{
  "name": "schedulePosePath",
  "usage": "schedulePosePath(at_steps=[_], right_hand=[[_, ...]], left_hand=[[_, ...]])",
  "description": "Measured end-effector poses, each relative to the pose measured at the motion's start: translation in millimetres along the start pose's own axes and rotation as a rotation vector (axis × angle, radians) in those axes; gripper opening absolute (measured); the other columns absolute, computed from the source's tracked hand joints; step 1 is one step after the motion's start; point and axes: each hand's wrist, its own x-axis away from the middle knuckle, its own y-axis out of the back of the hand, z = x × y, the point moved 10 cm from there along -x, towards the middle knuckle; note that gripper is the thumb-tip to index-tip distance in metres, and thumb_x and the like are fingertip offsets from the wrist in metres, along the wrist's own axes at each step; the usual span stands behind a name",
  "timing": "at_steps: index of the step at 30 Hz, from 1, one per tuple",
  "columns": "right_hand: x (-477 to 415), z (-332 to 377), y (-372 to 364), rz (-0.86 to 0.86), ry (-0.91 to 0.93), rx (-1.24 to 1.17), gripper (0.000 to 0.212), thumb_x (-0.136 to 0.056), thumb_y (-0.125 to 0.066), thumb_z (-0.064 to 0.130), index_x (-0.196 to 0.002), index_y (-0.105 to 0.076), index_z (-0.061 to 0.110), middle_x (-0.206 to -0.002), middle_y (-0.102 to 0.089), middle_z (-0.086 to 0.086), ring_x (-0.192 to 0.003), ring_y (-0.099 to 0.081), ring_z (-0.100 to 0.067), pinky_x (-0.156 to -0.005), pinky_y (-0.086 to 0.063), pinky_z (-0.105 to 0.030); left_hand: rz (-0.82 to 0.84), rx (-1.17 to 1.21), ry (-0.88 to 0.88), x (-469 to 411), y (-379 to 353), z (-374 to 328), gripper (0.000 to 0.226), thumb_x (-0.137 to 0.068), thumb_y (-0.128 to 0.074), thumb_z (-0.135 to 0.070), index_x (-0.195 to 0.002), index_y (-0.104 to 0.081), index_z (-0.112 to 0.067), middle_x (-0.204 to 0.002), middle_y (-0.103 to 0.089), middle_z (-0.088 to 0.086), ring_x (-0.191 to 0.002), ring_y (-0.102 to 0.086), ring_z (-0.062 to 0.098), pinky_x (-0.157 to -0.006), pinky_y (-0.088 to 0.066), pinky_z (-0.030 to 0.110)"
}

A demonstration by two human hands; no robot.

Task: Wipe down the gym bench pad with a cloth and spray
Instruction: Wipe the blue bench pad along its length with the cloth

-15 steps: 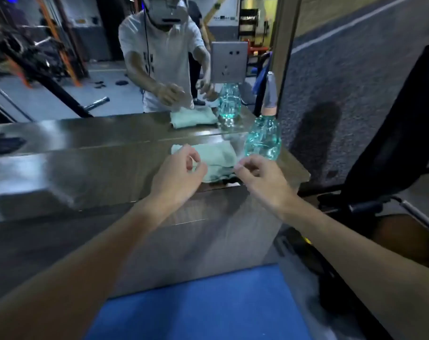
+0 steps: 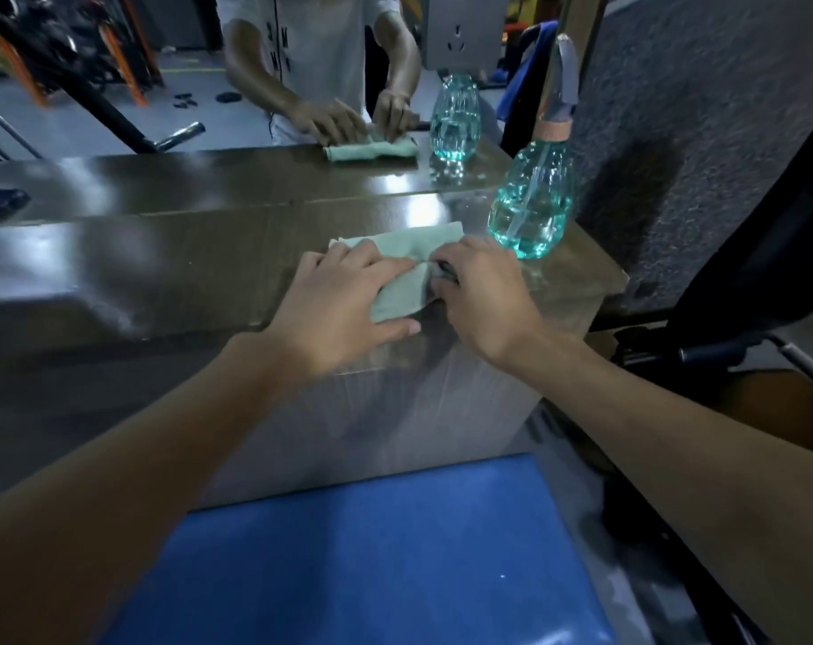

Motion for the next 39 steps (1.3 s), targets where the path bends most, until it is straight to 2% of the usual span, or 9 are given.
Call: schedulePosePath(at_steps=[4,9,16,23,27,29,33,36,39], right_hand=[[51,5,16,-0.131,0.188,0.035,0.025,-0.094,-0.053,0.018,-0.115,-0.064,0.012,-0.108,-0.061,-0.008,-0.105,-0.049,-0.031,-0.089,-0.031,-0.042],[124,-25,6,-0.130,0.304,-0.053,0.029,-0.093,-0.048,0.017,-0.116,-0.062,0.007,-0.106,-0.059,-0.011,-0.099,-0.048,-0.033,-0.080,-0.043,-0.047],[231,-129,-111,0.054,0.183,-0.041,0.029,-0.094,-0.044,0.021,-0.110,-0.062,0.004,-0.099,-0.055,-0.012,-0.093,-0.046,-0.031,-0.083,-0.042,-0.046],[342,-215,-245,0.058,0.072,0.057,0.022,-0.093,-0.055,0.017,-0.113,-0.061,0.011,-0.099,-0.053,-0.006,-0.092,-0.046,-0.029,-0.081,-0.042,-0.044],[401,-243,-318,0.211,0.039,0.239,0.028,-0.078,-0.039,0.037,-0.079,-0.064,0.024,-0.096,-0.057,0.008,-0.099,-0.051,-0.022,-0.089,-0.035,-0.044],[410,-244,-329,0.161,0.006,0.214,0.034,-0.078,-0.035,0.039,-0.070,-0.064,0.023,-0.094,-0.061,0.011,-0.099,-0.052,-0.021,-0.088,-0.034,-0.043],[406,-234,-361,0.166,-0.006,0.216,0.057,-0.087,-0.021,0.051,-0.123,-0.059,0.027,-0.129,-0.057,0.005,-0.123,-0.044,-0.019,-0.101,-0.029,-0.039],[417,-242,-398,0.370,-0.050,0.230,0.055,-0.101,-0.018,0.056,-0.152,-0.026,0.037,-0.163,-0.018,0.005,-0.149,-0.010,-0.016,-0.118,-0.005,-0.040],[431,-258,-404,0.510,-0.127,0.269,0.059,-0.100,-0.014,0.059,-0.155,-0.007,0.041,-0.165,0.008,0.010,-0.151,0.012,-0.015,-0.120,0.010,-0.048]], left_hand=[[-0.184,-0.016,-0.044,36,12,-36,0.050,-0.083,-0.058,-0.044,-0.127,-0.064,-0.021,-0.103,-0.061,0.004,-0.095,-0.057,0.031,-0.077,-0.035,0.038],[-0.291,0.136,-0.120,85,-25,-96,0.041,-0.084,-0.060,-0.024,-0.121,-0.067,-0.007,-0.095,-0.062,0.011,-0.084,-0.057,0.032,-0.074,-0.046,0.042],[-0.024,0.342,-0.113,134,-218,-129,0.049,-0.081,-0.056,-0.027,-0.129,-0.061,-0.018,-0.105,-0.061,0.002,-0.096,-0.057,0.025,-0.083,-0.050,0.044],[0.007,0.364,-0.221,197,-391,-147,0.042,-0.084,-0.056,-0.034,-0.122,-0.064,-0.019,-0.102,-0.061,-0.002,-0.091,-0.055,0.021,-0.081,-0.048,0.038],[0.216,0.291,-0.296,242,-476,-154,0.055,-0.080,-0.050,-0.066,-0.121,-0.063,-0.031,-0.111,-0.060,-0.014,-0.104,-0.053,0.012,-0.094,-0.043,0.036],[0.238,0.268,-0.277,258,-491,-150,0.059,-0.082,-0.035,-0.073,-0.118,-0.063,-0.035,-0.111,-0.061,-0.018,-0.106,-0.051,0.005,-0.095,-0.037,0.030],[0.118,0.330,-0.176,267,-488,-135,0.032,-0.089,-0.035,-0.050,-0.096,-0.059,-0.029,-0.093,-0.061,-0.014,-0.090,-0.054,0.009,-0.083,-0.042,0.035],[0.113,0.232,-0.146,271,-495,-125,0.016,-0.087,-0.041,-0.038,-0.089,-0.054,-0.029,-0.091,-0.056,-0.011,-0.087,-0.053,0.012,-0.082,-0.043,0.037],[0.225,0.191,-0.099,276,-507,-124,0.012,-0.093,-0.047,-0.031,-0.102,-0.054,-0.029,-0.103,-0.057,-0.011,-0.098,-0.054,0.014,-0.090,-0.043,0.041]])
